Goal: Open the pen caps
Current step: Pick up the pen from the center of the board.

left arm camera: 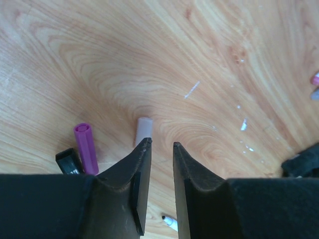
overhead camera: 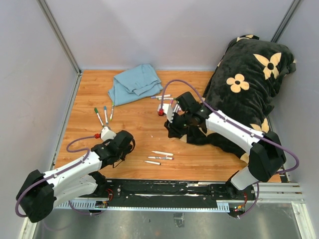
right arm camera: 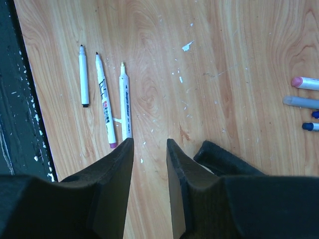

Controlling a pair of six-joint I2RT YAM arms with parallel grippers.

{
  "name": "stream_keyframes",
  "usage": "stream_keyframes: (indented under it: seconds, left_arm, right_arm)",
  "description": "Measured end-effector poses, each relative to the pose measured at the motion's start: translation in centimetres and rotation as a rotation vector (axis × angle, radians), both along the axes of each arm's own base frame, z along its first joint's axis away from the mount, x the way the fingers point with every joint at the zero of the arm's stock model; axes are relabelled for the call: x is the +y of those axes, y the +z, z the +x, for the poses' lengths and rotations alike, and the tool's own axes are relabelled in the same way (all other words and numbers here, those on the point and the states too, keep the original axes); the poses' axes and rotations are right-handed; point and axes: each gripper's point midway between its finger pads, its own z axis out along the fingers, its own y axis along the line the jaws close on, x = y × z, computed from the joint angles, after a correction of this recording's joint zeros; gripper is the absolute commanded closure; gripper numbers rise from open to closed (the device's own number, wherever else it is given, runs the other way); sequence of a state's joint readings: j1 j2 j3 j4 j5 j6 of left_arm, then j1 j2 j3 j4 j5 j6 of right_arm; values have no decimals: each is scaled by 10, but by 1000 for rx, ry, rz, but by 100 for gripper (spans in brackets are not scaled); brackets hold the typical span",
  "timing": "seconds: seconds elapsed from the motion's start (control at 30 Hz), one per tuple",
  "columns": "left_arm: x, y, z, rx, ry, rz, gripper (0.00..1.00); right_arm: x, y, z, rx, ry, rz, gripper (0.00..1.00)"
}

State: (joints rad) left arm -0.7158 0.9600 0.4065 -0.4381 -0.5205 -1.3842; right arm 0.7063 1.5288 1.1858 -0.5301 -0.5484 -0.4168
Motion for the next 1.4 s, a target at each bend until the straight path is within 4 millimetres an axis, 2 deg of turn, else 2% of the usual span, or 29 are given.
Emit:
stream_keyframes:
  seconds: [0.13,0.27,0.4,0.53,0.73,0.87,0.97,1.17,1.33,1.4]
  left_arm:
    - [-2,16,3,-58,-38,-13,63]
    - [-11,46,15,-187,-126,-25,44]
    - [-24,80,29,-354,-242,-13,20]
    - [-40,108,41,-520,-377,37,5]
    - [-65,127,55,-691,-564,149,3]
    - [-86,127,67,-724,-684,218,3]
    - [-106,133,85,-728,-764,261,3]
    - [-143,167,145,-767,-838,331,3]
    - [-158,190,201,-770,-852,371,4]
    - [-163,192,221,-756,-864,380,5]
  right_arm:
    - [-4,3,4,-4,-14,7,66]
    - [-11,8,12,-14,-43,19,65]
    - [-19,12,20,-23,-72,28,64]
    - [-23,16,23,-33,-86,34,63]
    - [-37,29,34,-69,-126,54,62]
    - [-49,41,41,-99,-161,71,61]
    - [-58,52,45,-128,-184,90,61]
    - [-72,62,52,-152,-220,105,61]
    - [-87,62,59,-151,-264,99,60]
    - [-93,65,61,-158,-284,100,59]
